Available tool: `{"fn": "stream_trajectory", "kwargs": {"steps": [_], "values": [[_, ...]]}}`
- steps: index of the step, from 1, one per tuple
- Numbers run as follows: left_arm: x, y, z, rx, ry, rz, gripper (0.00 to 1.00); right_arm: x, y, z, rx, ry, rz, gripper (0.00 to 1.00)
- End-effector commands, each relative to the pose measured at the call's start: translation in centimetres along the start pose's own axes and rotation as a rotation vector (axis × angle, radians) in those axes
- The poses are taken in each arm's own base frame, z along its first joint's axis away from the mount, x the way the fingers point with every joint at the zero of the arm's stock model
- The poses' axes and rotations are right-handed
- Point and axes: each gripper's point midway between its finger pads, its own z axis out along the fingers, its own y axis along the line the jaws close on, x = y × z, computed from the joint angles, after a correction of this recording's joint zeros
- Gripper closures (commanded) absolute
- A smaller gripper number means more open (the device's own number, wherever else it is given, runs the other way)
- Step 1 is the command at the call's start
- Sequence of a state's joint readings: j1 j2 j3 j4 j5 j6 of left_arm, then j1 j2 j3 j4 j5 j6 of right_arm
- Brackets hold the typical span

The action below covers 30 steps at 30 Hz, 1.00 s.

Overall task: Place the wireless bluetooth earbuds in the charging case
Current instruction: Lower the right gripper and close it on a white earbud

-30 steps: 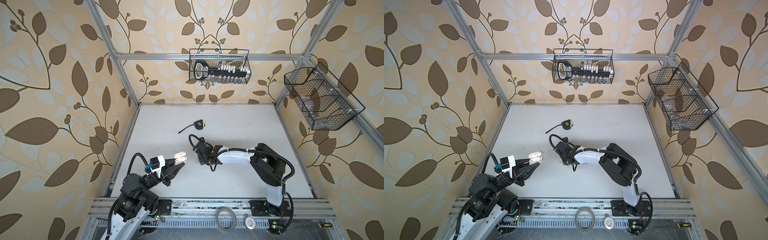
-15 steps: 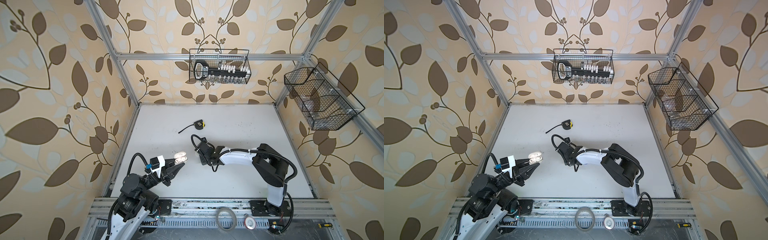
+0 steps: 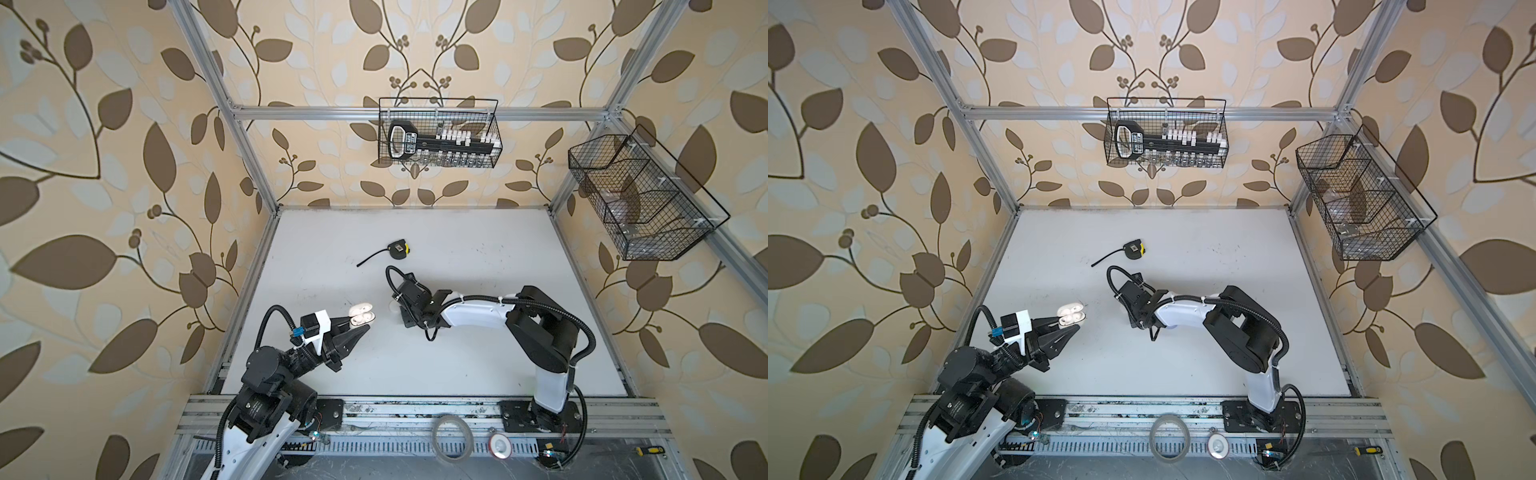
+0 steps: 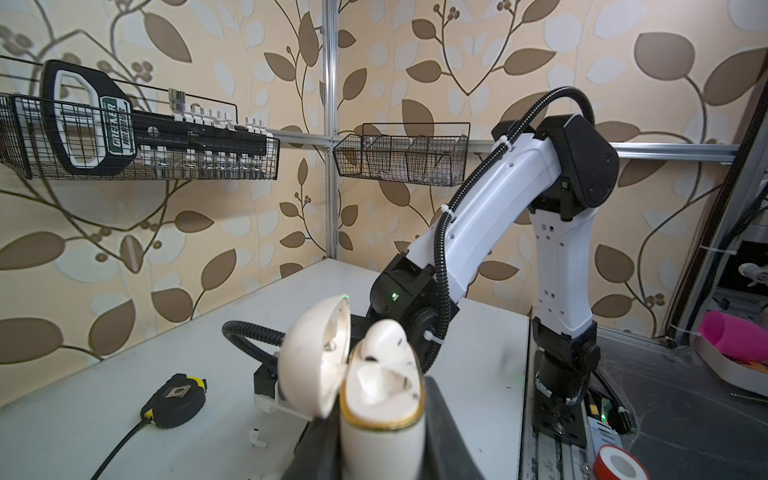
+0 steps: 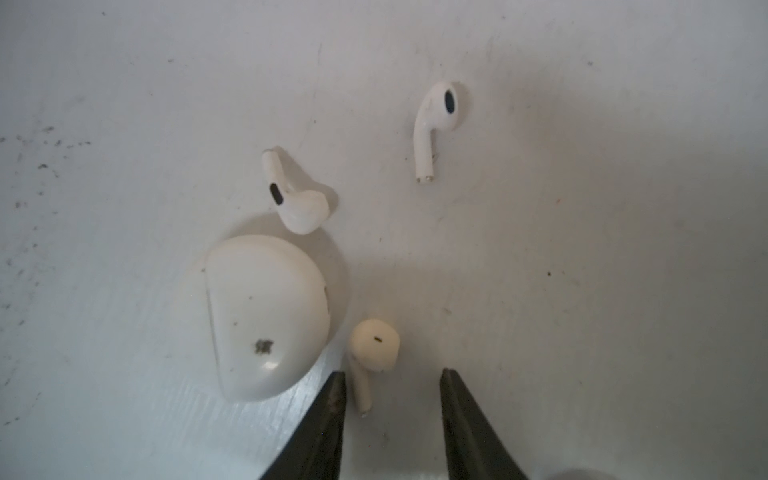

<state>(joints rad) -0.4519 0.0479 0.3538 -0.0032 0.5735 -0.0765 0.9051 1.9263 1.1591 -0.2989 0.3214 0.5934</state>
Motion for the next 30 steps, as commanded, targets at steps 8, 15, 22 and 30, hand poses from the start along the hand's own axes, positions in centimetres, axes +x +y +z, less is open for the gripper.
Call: {"fn": "stream_trajectory", "kwargs": {"steps": [8,15,22,30], "values": [[-1.6,-0.4,0.0,0.015,-0.052,0.052,1.0,-0.3,0.7,1.2,-0.012,0.015,-0.008,0.59],[-1.6,-0.3,0.0,0.011,-0.049,0.053,1.0,0.2,0.3,1.8,-0.001,0.025,-0.011,0.63],[-1.2,0.3,0.4,-0.009,-0.035,0.049,1.0,0.4,0.2,2.0,0.001,0.029,-0.011,0.62],[0.0,2.3,1.5,-0.076,0.034,0.009,1.0,0.6,0.6,2.1,-0.007,0.033,-0.014,0.68]]}}
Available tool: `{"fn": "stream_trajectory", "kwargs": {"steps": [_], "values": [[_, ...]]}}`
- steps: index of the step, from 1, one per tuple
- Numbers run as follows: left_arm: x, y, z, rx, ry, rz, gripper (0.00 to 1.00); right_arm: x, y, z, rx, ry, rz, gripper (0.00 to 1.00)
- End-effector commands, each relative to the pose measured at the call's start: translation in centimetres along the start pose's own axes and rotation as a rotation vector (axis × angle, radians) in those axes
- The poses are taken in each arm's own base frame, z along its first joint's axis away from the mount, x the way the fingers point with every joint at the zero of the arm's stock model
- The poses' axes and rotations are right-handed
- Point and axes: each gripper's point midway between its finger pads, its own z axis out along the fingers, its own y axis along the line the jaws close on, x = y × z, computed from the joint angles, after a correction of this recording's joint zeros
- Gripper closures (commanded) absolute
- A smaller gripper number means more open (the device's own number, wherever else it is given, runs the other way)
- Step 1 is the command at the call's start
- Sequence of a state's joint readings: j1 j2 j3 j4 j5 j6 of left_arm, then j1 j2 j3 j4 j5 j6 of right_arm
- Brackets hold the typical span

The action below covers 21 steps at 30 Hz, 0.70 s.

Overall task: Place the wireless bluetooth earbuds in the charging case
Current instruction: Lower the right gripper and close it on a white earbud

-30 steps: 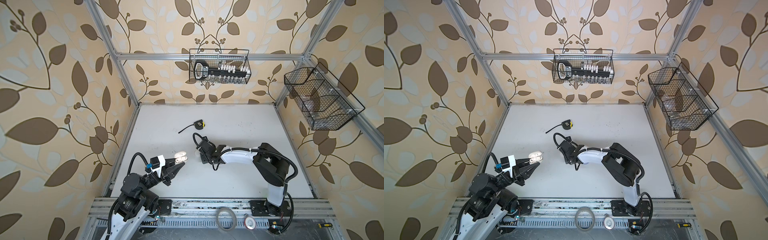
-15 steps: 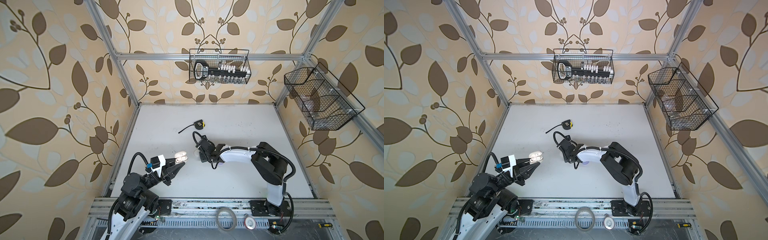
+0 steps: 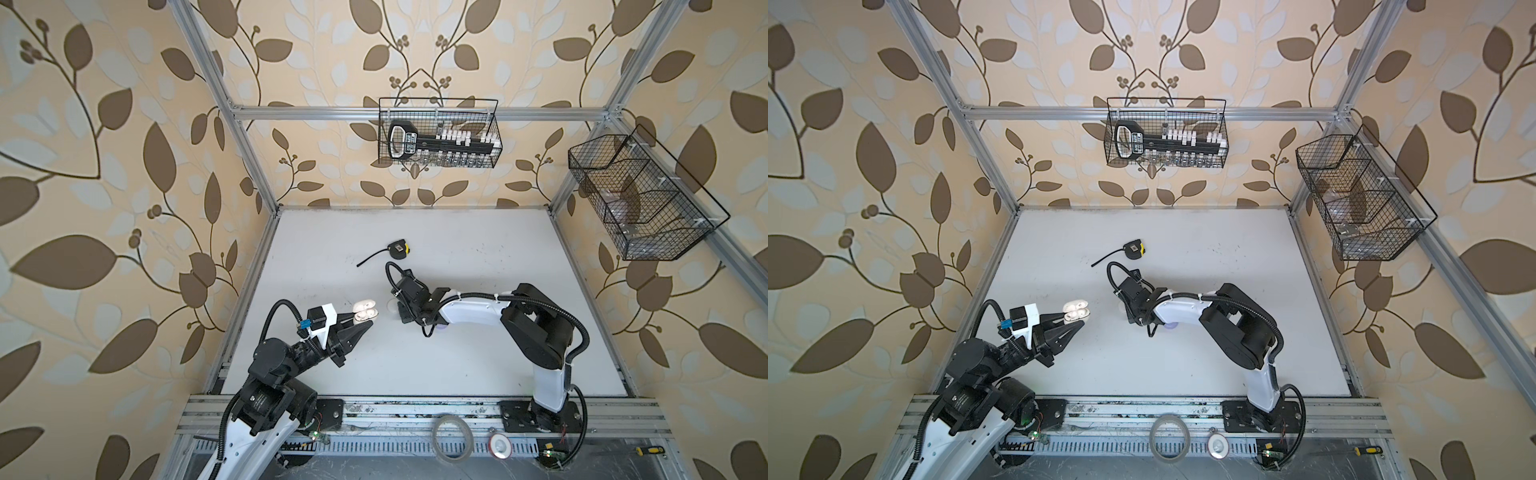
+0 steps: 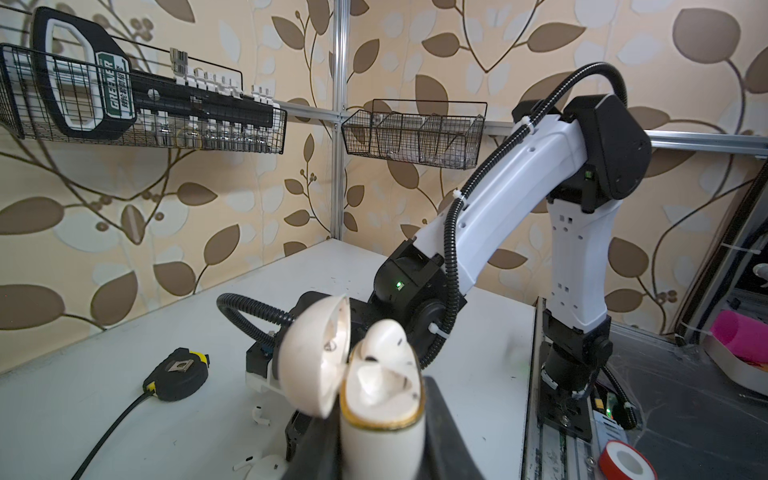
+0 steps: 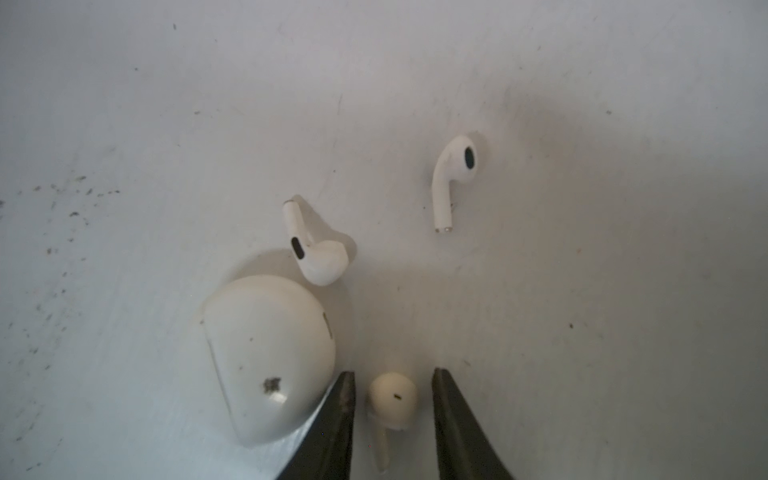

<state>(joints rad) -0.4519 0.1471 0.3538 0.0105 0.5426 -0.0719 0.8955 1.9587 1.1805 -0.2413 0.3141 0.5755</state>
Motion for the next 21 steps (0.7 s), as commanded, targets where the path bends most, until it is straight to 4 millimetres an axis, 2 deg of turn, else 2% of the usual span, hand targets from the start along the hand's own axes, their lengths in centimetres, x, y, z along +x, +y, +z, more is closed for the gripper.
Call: {"fn": "stream_trajectory", "kwargs": {"steps": [1,8,15,21], "values": [[-1.54,0.72,0.3,-0.04,-0.03,0.046,1.0,1.91,-0.13,1.21,0.018,0.069,-0.019,0.68],[-1.47,1.03,0.2,-0.06,-0.032,0.045,1.0,2.02,-0.23,1.24,0.026,0.071,-0.02,0.63],[-1.8,0.74,-0.13,-0.056,-0.044,0.051,1.0,2.35,0.32,1.45,0.023,0.077,-0.032,0.71],[-1.91,0.59,-0.28,-0.053,-0.05,0.053,1.0,2.62,0.11,1.29,0.039,0.079,-0.039,0.71]]}}
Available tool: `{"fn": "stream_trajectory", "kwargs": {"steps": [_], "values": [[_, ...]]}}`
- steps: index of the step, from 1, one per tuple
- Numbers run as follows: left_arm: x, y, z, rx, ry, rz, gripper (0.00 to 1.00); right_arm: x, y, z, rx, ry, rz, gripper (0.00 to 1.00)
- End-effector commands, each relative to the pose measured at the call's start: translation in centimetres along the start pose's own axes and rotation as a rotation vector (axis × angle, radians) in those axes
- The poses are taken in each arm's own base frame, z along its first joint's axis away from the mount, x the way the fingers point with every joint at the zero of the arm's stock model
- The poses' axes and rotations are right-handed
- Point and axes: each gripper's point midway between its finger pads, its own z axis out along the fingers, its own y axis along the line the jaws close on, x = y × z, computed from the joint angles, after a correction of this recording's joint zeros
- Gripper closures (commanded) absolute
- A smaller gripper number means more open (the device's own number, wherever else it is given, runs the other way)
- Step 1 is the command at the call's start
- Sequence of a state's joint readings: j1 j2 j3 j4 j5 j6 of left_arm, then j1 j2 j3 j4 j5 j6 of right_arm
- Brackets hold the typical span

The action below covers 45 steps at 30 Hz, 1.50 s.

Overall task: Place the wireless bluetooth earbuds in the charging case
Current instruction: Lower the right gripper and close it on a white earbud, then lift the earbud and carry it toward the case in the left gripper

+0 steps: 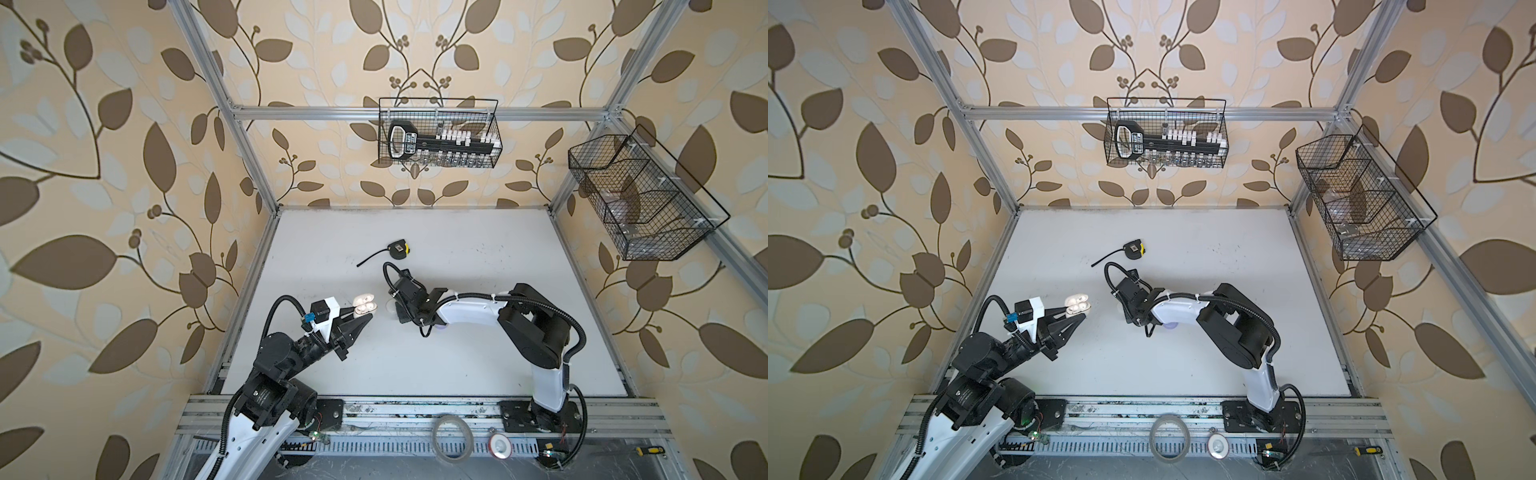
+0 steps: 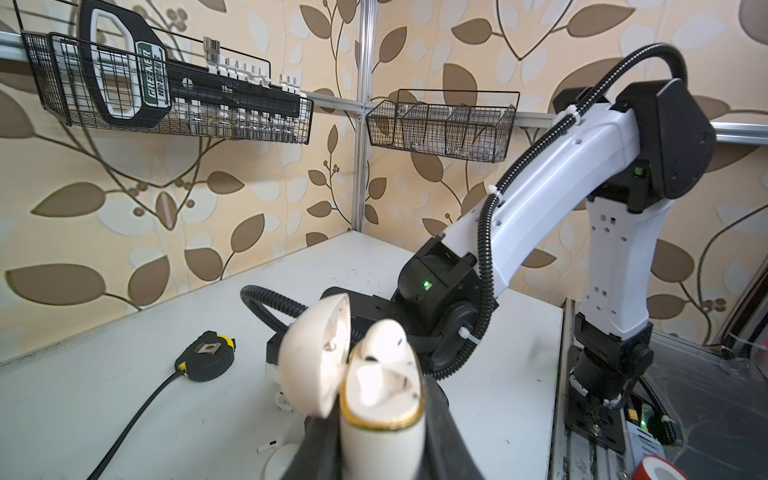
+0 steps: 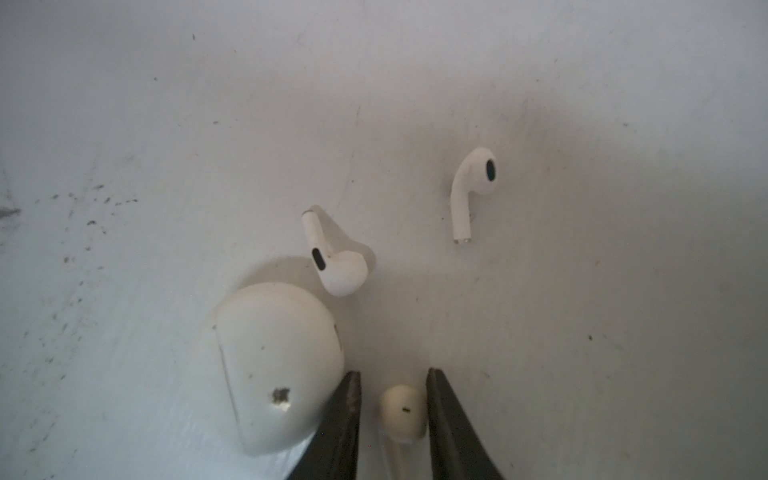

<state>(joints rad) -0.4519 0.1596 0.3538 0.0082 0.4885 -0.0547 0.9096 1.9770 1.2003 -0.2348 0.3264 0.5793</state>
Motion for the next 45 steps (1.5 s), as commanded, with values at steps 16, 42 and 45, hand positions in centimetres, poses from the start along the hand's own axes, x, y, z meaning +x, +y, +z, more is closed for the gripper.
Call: {"fn": "stream_trajectory", "kwargs": {"steps": [16,42,45], "values": [[-2.2,-0.5,-0.5,0.005,-0.061,0.041,1.0,2.9,-0.8,0.2,0.04,0.092,-0.047,0.71],[-2.0,-0.6,-0.4,0.013,-0.061,0.047,1.0,1.0,-1.3,-2.3,-0.001,-0.004,0.013,0.84],[-2.0,-0.6,-0.3,0.018,-0.067,0.059,1.0,-1.1,-1.1,-4.6,-0.019,-0.082,0.044,0.85]]}}
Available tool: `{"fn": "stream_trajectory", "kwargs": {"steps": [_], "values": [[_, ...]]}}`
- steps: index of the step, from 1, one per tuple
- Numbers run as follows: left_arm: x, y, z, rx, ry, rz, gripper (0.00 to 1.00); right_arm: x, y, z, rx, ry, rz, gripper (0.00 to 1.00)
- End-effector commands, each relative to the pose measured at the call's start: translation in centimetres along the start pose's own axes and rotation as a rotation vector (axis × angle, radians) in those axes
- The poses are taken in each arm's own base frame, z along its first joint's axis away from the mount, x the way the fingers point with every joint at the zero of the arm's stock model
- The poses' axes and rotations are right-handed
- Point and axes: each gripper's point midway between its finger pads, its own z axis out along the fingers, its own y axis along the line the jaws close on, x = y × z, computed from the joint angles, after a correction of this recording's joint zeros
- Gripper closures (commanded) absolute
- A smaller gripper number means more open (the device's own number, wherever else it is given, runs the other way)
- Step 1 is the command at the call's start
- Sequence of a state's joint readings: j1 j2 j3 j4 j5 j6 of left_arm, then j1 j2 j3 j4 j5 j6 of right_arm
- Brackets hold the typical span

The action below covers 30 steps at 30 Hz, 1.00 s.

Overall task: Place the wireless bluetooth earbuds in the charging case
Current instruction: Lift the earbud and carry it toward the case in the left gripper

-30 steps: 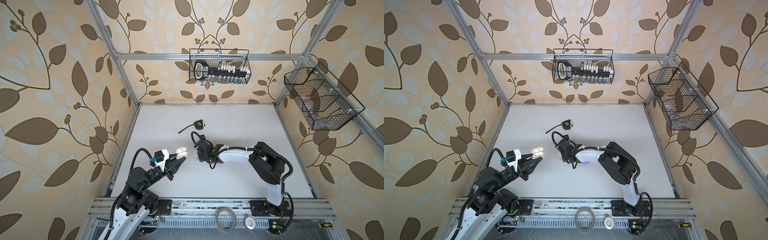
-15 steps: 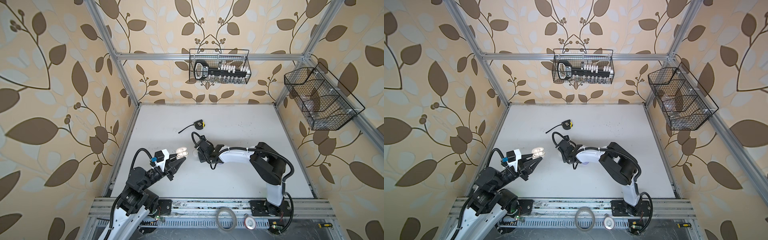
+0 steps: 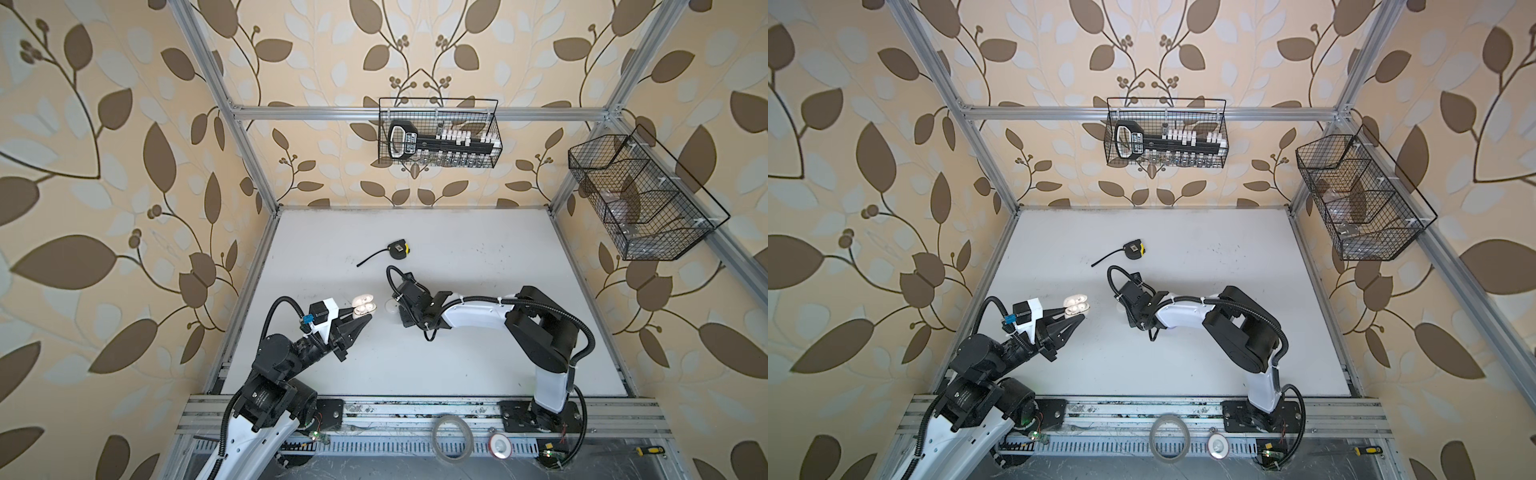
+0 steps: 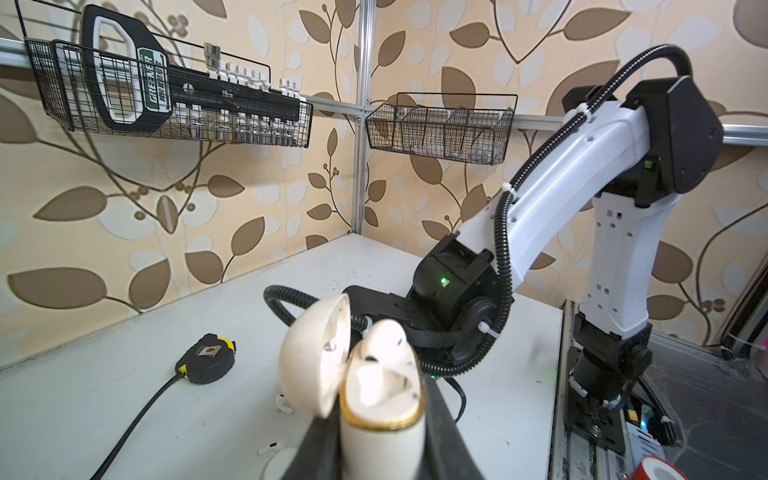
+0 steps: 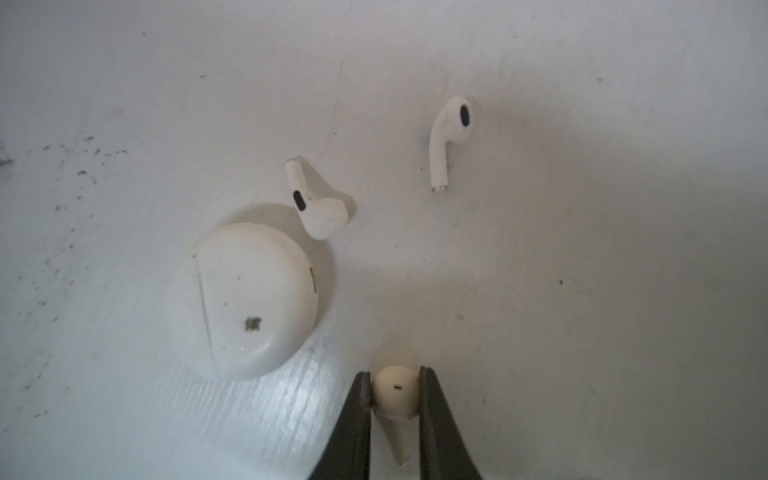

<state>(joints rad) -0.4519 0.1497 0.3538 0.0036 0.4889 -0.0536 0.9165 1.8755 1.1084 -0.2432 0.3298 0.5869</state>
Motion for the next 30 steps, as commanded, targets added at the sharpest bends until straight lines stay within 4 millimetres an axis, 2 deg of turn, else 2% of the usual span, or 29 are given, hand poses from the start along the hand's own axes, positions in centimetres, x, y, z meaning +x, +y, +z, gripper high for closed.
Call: {"fn": "stream_trajectory", "kwargs": {"steps": [1,4,7,11,15,17,20,22,25,30], "values": [[-1.8,-0.5,-0.1,0.018,-0.065,0.061,1.0,-2.8,0.2,-3.5,-0.025,-0.106,0.05,0.85],[-1.6,-0.5,0.1,0.027,-0.075,0.083,1.0,-4.9,0.5,-6.7,-0.048,-0.194,0.085,0.87],[-1.4,-0.1,0.3,0.011,-0.077,0.103,1.0,-7.0,0.7,-10.9,-0.087,-0.308,0.131,0.87],[-1.7,0.6,0.5,-0.025,-0.111,0.155,1.0,-10.0,1.8,-18.9,-0.202,-0.524,0.198,0.88],[-2.8,0.7,0.7,-0.03,-0.156,0.203,1.0,-11.9,3.5,-27.6,-0.329,-0.724,0.221,0.89],[-3.2,0.8,0.9,-0.029,-0.172,0.203,1.0,-12.1,4.5,-31.8,-0.415,-0.81,0.222,0.89],[-4.2,0.8,1.4,-0.02,-0.187,0.186,1.0,-11.9,6.4,-36.6,-0.547,-0.894,0.197,0.89],[-4.8,0.8,1.7,-0.013,-0.193,0.174,1.0,-11.5,8.2,-38.9,-0.617,-0.932,0.165,0.9],[-5.7,0.8,2.0,-0.004,-0.224,0.158,1.0,-11.1,10.2,-41.4,-0.676,-0.989,0.126,0.89],[-6.9,0.6,2.0,0.016,-0.308,0.159,1.0,-11.1,11.5,-41.9,-0.729,-1.016,0.15,0.93]]}}
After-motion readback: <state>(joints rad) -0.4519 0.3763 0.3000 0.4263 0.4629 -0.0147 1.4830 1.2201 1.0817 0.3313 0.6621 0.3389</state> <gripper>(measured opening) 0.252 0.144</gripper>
